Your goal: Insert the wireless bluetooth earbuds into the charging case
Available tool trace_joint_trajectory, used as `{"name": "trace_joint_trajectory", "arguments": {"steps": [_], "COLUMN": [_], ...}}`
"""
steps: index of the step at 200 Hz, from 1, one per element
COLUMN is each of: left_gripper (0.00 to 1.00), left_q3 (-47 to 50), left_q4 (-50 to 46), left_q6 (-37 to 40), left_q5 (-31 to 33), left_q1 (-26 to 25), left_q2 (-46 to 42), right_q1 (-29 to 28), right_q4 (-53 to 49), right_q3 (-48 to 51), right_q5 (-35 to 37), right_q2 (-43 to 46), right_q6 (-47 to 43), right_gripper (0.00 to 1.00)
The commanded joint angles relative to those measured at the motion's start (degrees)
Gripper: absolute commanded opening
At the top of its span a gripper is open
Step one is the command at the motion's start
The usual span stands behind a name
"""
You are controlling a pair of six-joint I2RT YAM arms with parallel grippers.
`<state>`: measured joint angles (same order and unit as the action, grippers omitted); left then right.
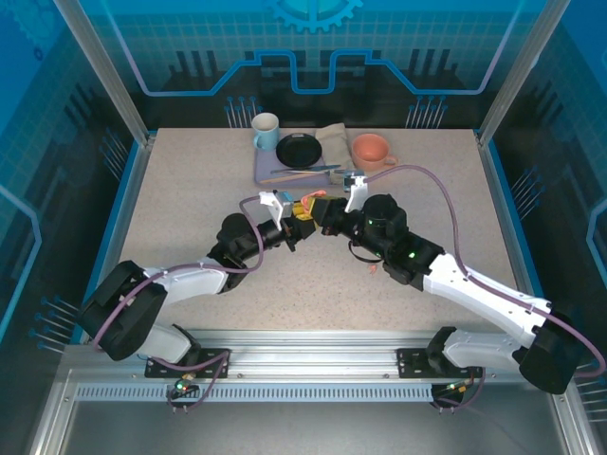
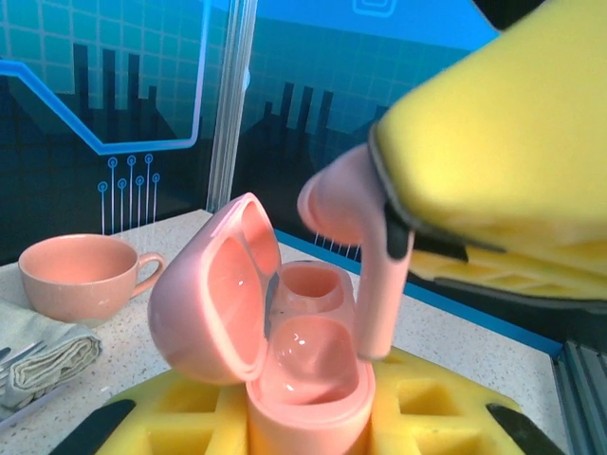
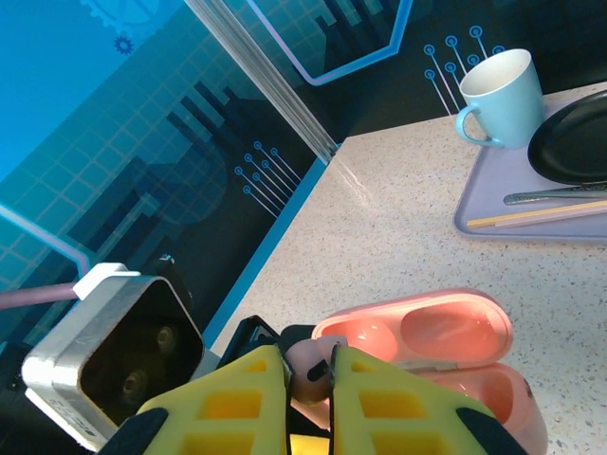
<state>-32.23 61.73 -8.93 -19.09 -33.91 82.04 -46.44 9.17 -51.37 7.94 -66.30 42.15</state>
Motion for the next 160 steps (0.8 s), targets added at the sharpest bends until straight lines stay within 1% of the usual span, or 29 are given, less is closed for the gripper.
{"name": "trace_joint_trajectory", "arguments": {"steps": [1,78,137,142,160], "left_gripper": [0.0,0.0,0.0,0.0,0.0], "left_q3": [-2.03,-2.23,-2.44,-2.49,-2.75], "left_q4": [0.25,-0.4,-1.49,-1.58,-1.83], "left_q6": [-0.36,-0.02,1.16,1.22,1.52], "left_q5": [0.29,-0.24,0.81,0.95,1.31], "left_q1": [-0.1,-0.39,-0.36,-0.33,-0.37], "left_q2": [-1.44,-1.88,-2.32,-2.41,-2.41], "right_q1": [-0.84,-0.85,-0.96,-1.05,-1.13], "right_q4": [2.64,2.26,1.67,1.65,1.21], "right_q3": [0.66,0.4,0.66,2.07,2.42], "right_q5": [1.87,2.72,2.05,2.02,1.71], "right_q2": [-0.61,-2.38,-2.08,-2.03,-1.99], "right_q6": [-1.2,-1.9,-1.63,-1.68,-1.6], "right_gripper": [0.14,0.13,0.12,0.12,0.12]}}
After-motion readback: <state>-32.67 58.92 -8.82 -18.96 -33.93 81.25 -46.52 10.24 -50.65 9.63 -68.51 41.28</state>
